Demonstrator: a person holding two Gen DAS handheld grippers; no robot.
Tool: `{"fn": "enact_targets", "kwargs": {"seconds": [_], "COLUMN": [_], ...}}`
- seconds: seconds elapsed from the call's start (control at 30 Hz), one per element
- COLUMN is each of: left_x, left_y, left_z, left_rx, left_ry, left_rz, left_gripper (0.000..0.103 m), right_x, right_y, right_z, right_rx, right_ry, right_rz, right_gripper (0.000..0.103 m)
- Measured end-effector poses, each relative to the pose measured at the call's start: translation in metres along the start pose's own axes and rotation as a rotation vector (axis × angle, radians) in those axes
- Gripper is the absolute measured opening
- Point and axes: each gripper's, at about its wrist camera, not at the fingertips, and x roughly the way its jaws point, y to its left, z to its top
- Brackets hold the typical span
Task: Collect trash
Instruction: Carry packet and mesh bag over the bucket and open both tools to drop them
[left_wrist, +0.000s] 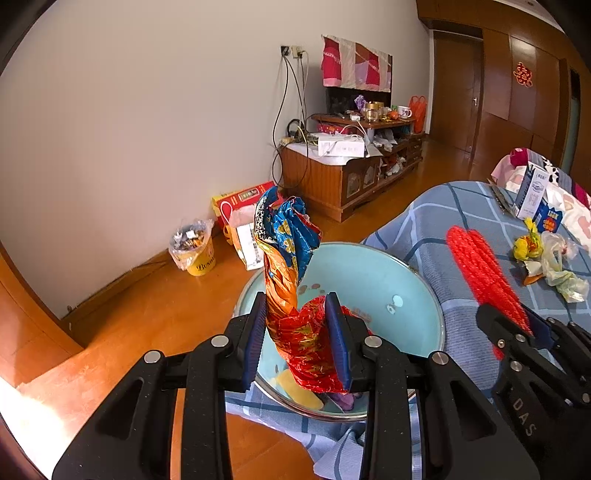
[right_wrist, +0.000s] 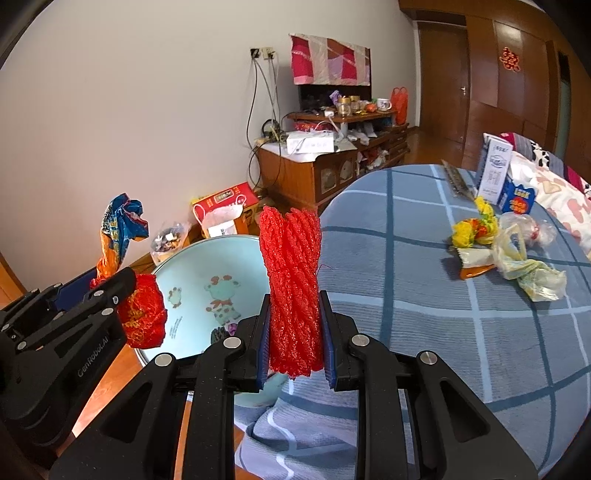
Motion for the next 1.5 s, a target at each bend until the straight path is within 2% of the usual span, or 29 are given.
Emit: {"fn": "enact_targets", "kwargs": {"seconds": [0.27,0.43,0.5,0.53,0.57,0.6,0.7,0.87,1.07,1.2,1.3,1.5], "left_x": [0.021,0.028,0.029,0.030,0.030,0.031,0.032,0.031,0.029,0.030,0.032,0.012], "left_y": [0.004,0.007,0.006,0.005,0.005,0.005,0.005,0.003,-0.003,-0.006,-0.008,-0.010], "left_z": [-0.003,-0.004,-0.005,-0.004,-0.004,-0.004,-0.005,-0.003,-0.005,-0.004,-0.004,-0.003], "left_rx": [0.001,-0.003,-0.001,-0.001,0.000,0.000,-0.001,0.005,0.021,0.050,0.057,0.060], "left_ry": [0.057,0.076,0.079,0.080,0.082,0.083,0.086,0.079,0.073,0.061,0.061,0.029], "left_rz": [-0.011,0.000,0.002,0.003,0.003,0.004,0.005,0.007,-0.005,-0.014,-0.022,-0.003], "left_gripper": [0.032,0.032,0.032,0.032,0.032,0.032,0.033,0.033,0.033,0.037,0.052,0.067], "right_x": [0.037,0.052,0.056,0.056,0.055,0.054,0.047,0.028,0.004,-0.016,-0.027,-0.037], "right_y": [0.005,0.009,0.009,0.009,0.009,0.009,0.009,-0.004,-0.026,-0.036,-0.041,-0.048], "right_z": [-0.002,-0.005,-0.006,-0.005,-0.006,-0.005,-0.004,-0.003,-0.007,-0.010,-0.010,-0.011], "right_rx": [0.015,0.005,0.002,0.003,-0.001,-0.001,-0.004,0.019,0.074,0.094,0.106,0.119], "right_ry": [0.105,0.141,0.149,0.153,0.151,0.145,0.124,0.060,0.002,-0.042,-0.066,-0.088], "right_rz": [0.065,0.086,0.106,0.122,0.131,0.129,0.121,0.034,-0.020,-0.048,-0.059,-0.089], "right_gripper": [0.024,0.025,0.027,0.034,0.042,0.043,0.043,0.043,0.043,0.043,0.043,0.045]}}
